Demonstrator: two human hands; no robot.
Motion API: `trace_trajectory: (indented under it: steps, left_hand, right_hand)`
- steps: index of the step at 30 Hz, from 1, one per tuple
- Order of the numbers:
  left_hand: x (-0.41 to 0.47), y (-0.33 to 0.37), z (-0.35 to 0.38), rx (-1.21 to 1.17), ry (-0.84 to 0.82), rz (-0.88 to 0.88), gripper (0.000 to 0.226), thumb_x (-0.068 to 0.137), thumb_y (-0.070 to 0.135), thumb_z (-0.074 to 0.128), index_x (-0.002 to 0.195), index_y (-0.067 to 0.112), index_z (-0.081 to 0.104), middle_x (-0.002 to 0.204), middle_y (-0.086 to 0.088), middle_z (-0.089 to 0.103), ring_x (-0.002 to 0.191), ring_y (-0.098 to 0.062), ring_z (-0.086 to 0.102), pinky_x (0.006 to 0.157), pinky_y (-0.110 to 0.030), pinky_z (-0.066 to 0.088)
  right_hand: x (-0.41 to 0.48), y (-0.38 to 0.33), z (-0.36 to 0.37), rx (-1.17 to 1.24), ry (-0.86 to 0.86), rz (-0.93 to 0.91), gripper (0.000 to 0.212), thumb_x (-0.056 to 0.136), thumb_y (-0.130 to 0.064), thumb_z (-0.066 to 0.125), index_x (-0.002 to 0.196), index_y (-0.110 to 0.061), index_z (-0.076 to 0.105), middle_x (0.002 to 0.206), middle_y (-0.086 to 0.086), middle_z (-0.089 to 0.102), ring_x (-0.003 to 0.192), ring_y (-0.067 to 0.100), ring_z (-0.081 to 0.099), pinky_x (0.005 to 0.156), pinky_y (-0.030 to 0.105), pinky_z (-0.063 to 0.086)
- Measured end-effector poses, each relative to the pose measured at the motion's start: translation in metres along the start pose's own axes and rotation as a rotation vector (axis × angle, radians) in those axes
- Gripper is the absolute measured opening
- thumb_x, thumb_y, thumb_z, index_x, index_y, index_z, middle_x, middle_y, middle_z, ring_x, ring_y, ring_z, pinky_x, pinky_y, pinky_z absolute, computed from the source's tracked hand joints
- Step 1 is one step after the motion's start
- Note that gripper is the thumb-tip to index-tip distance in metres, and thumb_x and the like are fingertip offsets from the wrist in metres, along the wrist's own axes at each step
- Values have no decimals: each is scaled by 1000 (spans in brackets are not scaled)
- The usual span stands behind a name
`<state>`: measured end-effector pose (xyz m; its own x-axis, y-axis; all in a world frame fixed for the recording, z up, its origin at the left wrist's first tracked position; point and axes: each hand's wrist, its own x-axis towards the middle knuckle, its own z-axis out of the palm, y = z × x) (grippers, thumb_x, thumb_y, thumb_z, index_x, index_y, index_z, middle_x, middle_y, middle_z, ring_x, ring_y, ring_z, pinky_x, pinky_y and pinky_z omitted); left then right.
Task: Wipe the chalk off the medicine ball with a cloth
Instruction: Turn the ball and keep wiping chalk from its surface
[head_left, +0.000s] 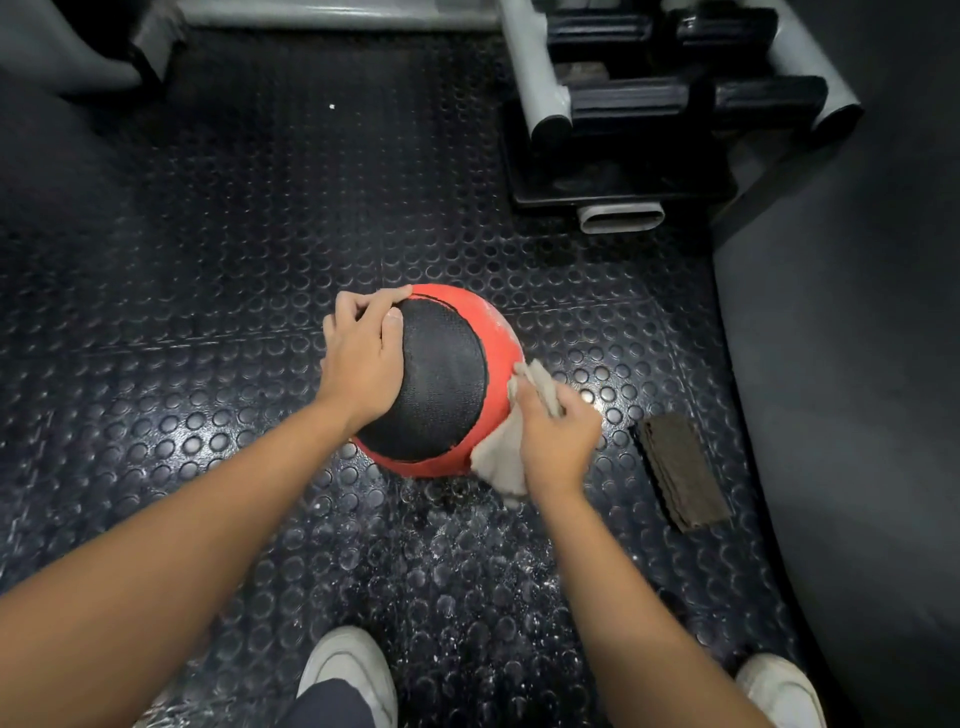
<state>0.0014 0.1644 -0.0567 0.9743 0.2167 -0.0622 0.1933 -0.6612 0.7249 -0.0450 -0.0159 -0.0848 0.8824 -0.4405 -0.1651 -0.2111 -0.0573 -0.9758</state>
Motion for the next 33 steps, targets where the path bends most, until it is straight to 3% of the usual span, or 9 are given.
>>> trace_trajectory:
  steps: [5, 8, 10, 13, 18, 26, 29, 31, 33]
  left_hand:
    - [-2, 2, 1, 23, -5, 25, 39, 104, 30, 29, 136, 35, 50, 113, 8, 34, 110, -13, 28, 106, -47, 31]
    - [-3, 1, 0, 19, 5, 23, 39, 103, 30, 29, 136, 35, 50, 114, 8, 34, 110, -13, 28, 106, -48, 31]
    - [-4, 1, 1, 14, 9, 28, 39, 103, 30, 29, 136, 36, 50, 115, 7, 35, 110, -13, 29, 105, -47, 31]
    - [-2, 1, 1, 8, 30, 6, 39, 103, 29, 29, 133, 36, 52, 115, 7, 35, 110, -14, 30, 104, -46, 31]
    - [1, 3, 3, 24, 27, -4, 39, 103, 29, 28, 134, 35, 52, 115, 7, 35, 109, -16, 30, 98, -38, 31]
    - [-5, 1, 2, 41, 38, 33, 39, 104, 27, 30, 136, 32, 51, 115, 5, 34, 108, -17, 30, 95, -33, 26]
    - [-4, 1, 2, 47, 57, 12, 38, 103, 27, 30, 134, 32, 52, 115, 4, 35, 108, -18, 32, 93, -33, 26]
    - [-2, 2, 3, 50, 46, 2, 38, 103, 27, 29, 134, 31, 52, 118, 0, 37, 108, -17, 31, 92, -33, 27]
    - [-1, 3, 4, 48, 40, -4, 38, 103, 27, 29, 134, 31, 52, 120, -2, 38, 107, -17, 30, 92, -32, 26]
  right_hand:
    - [-11, 6, -5, -16, -13, 17, 40, 83, -10, 73, 52, -26, 53, 51, -12, 44, 49, 2, 37, 47, 17, 33]
    - [32, -9, 1, -32, -41, 47, 27, 83, -15, 74, 58, -13, 63, 53, -8, 53, 52, 5, 45, 50, 20, 39]
    - [54, -16, 6, -116, -72, 43, 36, 83, -20, 74, 56, -5, 55, 53, -1, 47, 52, 12, 41, 48, 24, 34]
    - [47, -19, 5, -97, -74, 58, 41, 83, -17, 74, 52, -13, 48, 49, -7, 43, 47, 9, 37, 45, 21, 31]
    - [-29, 14, -13, -17, -58, 149, 15, 84, -13, 73, 69, -14, 71, 61, -3, 61, 56, 8, 52, 51, 27, 47]
    - [38, -15, 7, -35, 21, 89, 34, 84, -18, 74, 59, -14, 52, 56, -7, 48, 52, 7, 42, 46, 17, 38]
    - [31, -13, 9, -52, 47, 75, 32, 86, -17, 72, 62, -14, 51, 59, -7, 48, 50, 0, 39, 47, 13, 37]
    - [9, 2, 4, -45, 85, 91, 30, 85, -16, 72, 62, -14, 53, 61, -6, 51, 50, -3, 40, 49, 16, 39]
    - [-20, 22, -3, -42, 80, 128, 26, 85, -15, 71, 64, -10, 56, 63, -3, 53, 55, 4, 46, 53, 27, 46]
